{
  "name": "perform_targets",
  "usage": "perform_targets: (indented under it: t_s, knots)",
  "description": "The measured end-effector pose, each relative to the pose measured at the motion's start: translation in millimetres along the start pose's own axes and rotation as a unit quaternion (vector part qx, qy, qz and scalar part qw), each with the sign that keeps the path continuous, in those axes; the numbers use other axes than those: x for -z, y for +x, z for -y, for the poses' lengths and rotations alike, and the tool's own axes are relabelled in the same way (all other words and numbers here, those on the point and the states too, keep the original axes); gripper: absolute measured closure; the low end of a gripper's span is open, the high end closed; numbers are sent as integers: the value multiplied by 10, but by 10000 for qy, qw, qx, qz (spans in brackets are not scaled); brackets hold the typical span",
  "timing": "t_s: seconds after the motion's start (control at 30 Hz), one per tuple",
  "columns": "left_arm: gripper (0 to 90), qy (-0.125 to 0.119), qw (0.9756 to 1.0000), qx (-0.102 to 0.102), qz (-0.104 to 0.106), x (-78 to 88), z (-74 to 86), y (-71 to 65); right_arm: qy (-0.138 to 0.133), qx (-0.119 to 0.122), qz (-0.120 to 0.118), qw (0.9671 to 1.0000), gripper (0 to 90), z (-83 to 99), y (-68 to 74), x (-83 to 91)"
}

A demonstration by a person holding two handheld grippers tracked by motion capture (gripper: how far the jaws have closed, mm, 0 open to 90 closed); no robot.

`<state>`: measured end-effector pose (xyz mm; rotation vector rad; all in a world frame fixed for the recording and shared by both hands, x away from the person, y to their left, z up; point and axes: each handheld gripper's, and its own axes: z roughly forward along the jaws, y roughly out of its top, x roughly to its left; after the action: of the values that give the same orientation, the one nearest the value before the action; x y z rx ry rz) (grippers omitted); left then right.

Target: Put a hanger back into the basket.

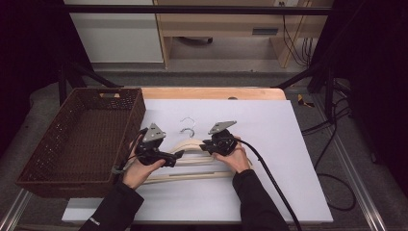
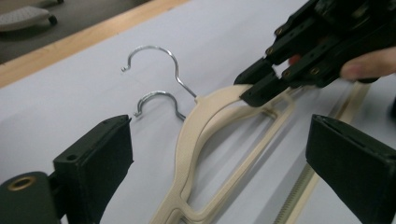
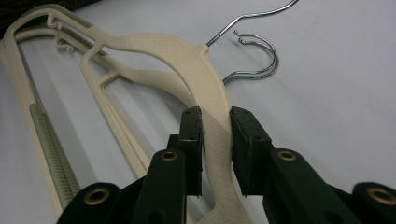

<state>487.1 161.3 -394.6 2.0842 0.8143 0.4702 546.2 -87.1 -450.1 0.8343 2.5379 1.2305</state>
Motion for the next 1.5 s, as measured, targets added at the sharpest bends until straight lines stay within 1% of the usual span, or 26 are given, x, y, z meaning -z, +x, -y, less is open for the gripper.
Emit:
perform_targets:
  t_s: [0.03, 0.2, 0.27, 0.4, 0.43, 0.47, 0.57, 0.63, 0.67, 0.7, 0.73, 0.8, 0.87, 0.9, 0.93, 1.0, 1.1, 1.13, 1.17, 1.2, 1.27, 1.3, 1.33, 1.4, 1.43, 1.5]
  knots:
    - [87, 0, 10000, 0, 0, 0, 0, 0, 0, 0, 0, 10000, 752, 0, 0, 0]
    - [147, 338, 9994, -34, -25, -249, 30, 31, -39, 78, -7, 10000, 753, -7, 5, 22]
    - [168, 474, 9988, -110, -26, -331, 43, 43, -42, 82, -5, 10000, 753, -9, 8, 25]
    - [239, 765, 9968, -227, -40, -479, 87, 76, -40, 92, -2, 9999, 753, -8, 10, 29]
    - [254, 881, 9958, -255, -51, -507, 95, 87, -18, 96, -6, 10000, 753, -9, 10, 32]
    - [274, 923, 9953, -285, -79, -540, 108, 98, -34, 92, -1, 10000, 753, -8, 11, 30]
    - [342, 1007, 9944, -322, -14, -603, 129, 118, -53, 87, 19, 9999, 753, -12, 20, 35]
    - [391, 1027, 9940, -367, -1, -635, 138, 116, -49, 85, 14, 10000, 753, -14, 24, 42]
    - [437, 1031, 9939, -395, -21, -645, 140, 113, -50, 94, 12, 9999, 754, -16, 25, 46]
    - [437, 1036, 9938, -403, -1, -651, 139, 116, -50, 94, 12, 9999, 754, -16, 25, 46]
    - [482, 1031, 9938, -427, 3, -659, 135, 127, -47, 91, 14, 9999, 754, -16, 27, 48]
    - [503, 1063, 9935, -401, 37, -661, 130, 136, -46, 95, 20, 9999, 754, -16, 29, 48]
    - [554, 1056, 9937, -377, 59, -677, 132, 149, -47, 91, 14, 9999, 753, -14, 27, 46]
    - [569, 1091, 9933, -356, 116, -681, 130, 157, -49, 90, 12, 9999, 753, -13, 27, 46]
    - [609, 1112, 9931, -355, 118, -689, 131, 159, -45, 111, 7, 9999, 754, -12, 23, 46]
    - [627, 1101, 9932, -362, 115, -698, 136, 160, -44, 101, 10, 9999, 754, -12, 25, 46]
    - [693, 1071, 9935, -367, 68, -665, 130, 173, -45, 110, 5, 9999, 753, -7, 27, 50]
    - [723, 1068, 9936, -343, 94, -646, 122, 183, -37, 138, -12, 9999, 753, -7, 27, 62]
    - [724, 1009, 9942, -360, 106, -637, 123, 184, -80, 133, -11, 9999, 753, -9, 36, 69]
    - [725, 1020, 9939, -416, 90, -621, 117, 177, -84, 220, -13, 9997, 752, -14, 37, 83]
    - [729, 985, 9938, -516, 50, -594, 109, 155, -90, 211, 57, 9997, 749, -25, 71, 103]
    - [732, 919, 9940, -589, 40, -562, 104, 137, -133, 291, 58, 9995, 746, -32, 81, 122]
    - [734, 919, 9940, -589, 40, -562, 104, 137, -133, 291, 58, 9995, 746, -32, 81, 122]
    - [735, 870, 9941, -637, 99, -517, 88, 110, -177, 231, 17, 9996, 725, -43, 99, 144]
    - [738, 868, 9937, -705, 75, -491, 78, 89, -239, 249, 44, 9994, 682, -65, 130, 152]
    - [739, 832, 9933, -801, 42, -440, 68, 51, -265, 295, 9, 9992, 665, -73, 137, 151]
